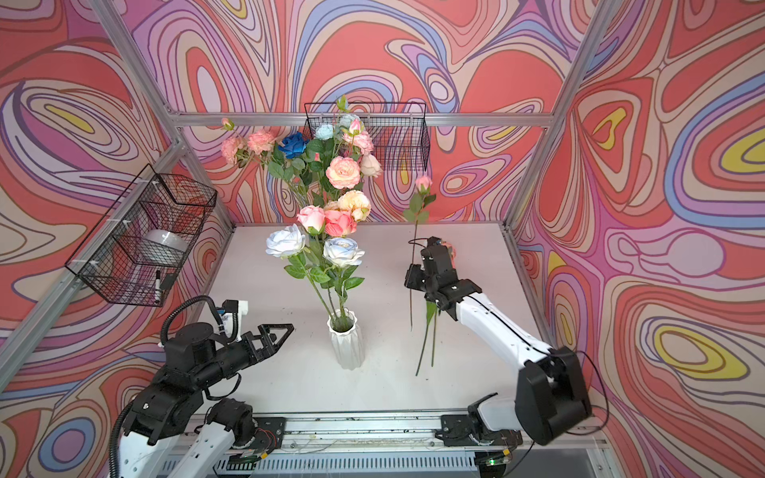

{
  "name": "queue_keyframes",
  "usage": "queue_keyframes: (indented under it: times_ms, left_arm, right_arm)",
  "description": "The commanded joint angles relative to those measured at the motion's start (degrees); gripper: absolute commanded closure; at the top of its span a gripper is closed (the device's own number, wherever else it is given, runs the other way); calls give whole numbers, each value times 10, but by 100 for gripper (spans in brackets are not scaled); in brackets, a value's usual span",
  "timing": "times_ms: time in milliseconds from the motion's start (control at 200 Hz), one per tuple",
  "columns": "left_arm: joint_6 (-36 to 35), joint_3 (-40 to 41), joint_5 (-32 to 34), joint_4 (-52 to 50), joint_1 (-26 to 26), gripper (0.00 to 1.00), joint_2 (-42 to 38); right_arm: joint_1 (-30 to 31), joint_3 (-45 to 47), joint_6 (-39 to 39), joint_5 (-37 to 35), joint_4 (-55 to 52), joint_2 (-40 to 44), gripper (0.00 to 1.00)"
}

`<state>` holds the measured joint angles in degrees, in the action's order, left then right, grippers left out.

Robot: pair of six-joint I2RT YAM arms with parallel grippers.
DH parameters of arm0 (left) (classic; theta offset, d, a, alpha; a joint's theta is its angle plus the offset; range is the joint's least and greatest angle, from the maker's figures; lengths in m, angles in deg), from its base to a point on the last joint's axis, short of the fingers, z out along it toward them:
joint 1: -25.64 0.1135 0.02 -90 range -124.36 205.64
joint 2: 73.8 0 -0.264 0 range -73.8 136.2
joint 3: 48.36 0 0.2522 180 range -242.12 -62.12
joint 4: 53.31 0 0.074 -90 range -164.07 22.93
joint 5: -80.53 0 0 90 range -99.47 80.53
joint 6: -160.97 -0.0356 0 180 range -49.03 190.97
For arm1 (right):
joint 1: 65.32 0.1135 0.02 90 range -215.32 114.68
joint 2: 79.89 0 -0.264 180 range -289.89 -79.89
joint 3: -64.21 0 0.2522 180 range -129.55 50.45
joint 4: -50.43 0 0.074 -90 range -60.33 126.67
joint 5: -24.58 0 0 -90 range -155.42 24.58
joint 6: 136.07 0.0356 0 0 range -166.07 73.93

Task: Arrange flowers in a vase
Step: Pick up the flower from the top-right of the table, then place the flower in the vase.

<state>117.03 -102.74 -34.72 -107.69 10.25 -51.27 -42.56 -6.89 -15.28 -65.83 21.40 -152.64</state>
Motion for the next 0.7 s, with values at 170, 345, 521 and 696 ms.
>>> queue_keyframes:
  times_ms: [170, 345, 521, 696]
  left_arm:
    - [-6, -11, 18, -11, 0, 5, -3]
    - [-3, -14, 20, -15, 0, 5, -2]
    - [-8, -25, 24, -25, 0, 5, 0]
    - [-11, -26, 23, -23, 0, 5, 1]
  right_arm:
    - [140, 19, -48, -174, 115, 200, 100]
    - [309, 8, -133, -261, 266, 202, 100]
    - [482, -20, -283, -357, 381, 139, 100]
    - [525, 2, -322, -387, 448, 98, 100]
